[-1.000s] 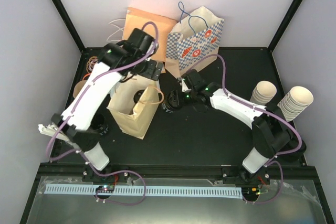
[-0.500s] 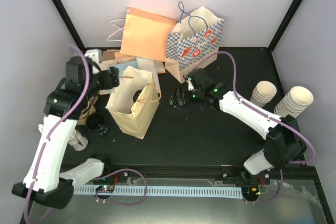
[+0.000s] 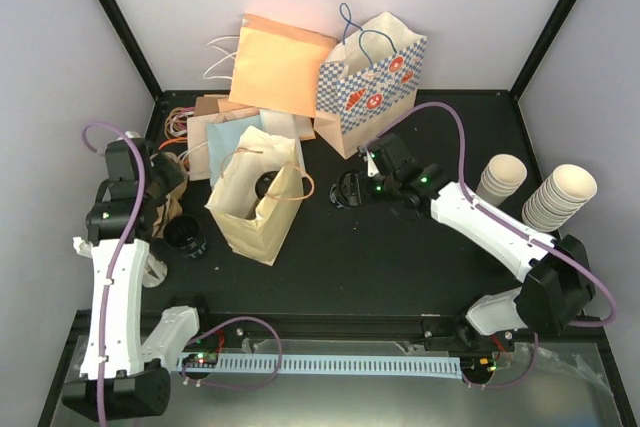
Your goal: Pack the takeout coffee
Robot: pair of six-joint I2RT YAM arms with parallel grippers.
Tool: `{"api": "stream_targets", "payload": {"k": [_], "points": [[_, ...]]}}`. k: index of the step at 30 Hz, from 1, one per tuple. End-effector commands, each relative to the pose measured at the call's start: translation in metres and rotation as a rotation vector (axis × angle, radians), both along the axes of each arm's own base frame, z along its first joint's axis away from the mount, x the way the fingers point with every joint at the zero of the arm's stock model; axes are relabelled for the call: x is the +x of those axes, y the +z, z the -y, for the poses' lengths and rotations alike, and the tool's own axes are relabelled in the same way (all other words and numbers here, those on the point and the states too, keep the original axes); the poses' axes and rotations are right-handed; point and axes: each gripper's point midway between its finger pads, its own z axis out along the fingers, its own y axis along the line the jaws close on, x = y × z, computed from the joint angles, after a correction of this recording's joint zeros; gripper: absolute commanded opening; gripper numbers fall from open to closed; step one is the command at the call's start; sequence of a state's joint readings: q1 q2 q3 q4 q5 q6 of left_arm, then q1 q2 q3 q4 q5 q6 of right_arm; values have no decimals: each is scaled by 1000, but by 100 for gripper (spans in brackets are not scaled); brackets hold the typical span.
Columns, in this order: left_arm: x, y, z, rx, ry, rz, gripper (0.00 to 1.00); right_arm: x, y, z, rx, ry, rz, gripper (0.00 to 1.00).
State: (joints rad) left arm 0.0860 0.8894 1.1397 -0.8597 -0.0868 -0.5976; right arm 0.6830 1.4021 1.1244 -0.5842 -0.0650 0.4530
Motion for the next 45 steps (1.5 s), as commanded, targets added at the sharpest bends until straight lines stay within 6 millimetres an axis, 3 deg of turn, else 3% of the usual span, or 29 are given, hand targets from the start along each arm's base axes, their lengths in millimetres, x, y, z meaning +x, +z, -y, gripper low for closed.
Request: {"api": "stream_targets", "payload": {"k": [1, 9, 16, 25, 31, 38, 45], "points": [[-5, -9, -13, -72, 70, 11, 1, 0, 7, 6, -2, -8, 26, 72], [-13, -53, -9, -120, 69, -156, 2, 1, 15, 8, -1, -5, 42, 72], [-9, -100, 17, -262, 24, -207, 2, 2, 5, 3, 8, 3, 10, 72], [-12, -130, 22, -215, 58, -297, 1, 6, 12, -3, 37, 6, 17, 72], [-5, -139, 46, -234, -10, -322, 2, 3, 10, -16, 86, 39, -17, 72], [-3, -145, 67, -296, -65, -334, 1, -1, 12, -48, 209, 105, -74, 72], [-11, -159, 79, -340, -92, -379, 2, 12, 35, -77, 281, 133, -60, 72]]}}
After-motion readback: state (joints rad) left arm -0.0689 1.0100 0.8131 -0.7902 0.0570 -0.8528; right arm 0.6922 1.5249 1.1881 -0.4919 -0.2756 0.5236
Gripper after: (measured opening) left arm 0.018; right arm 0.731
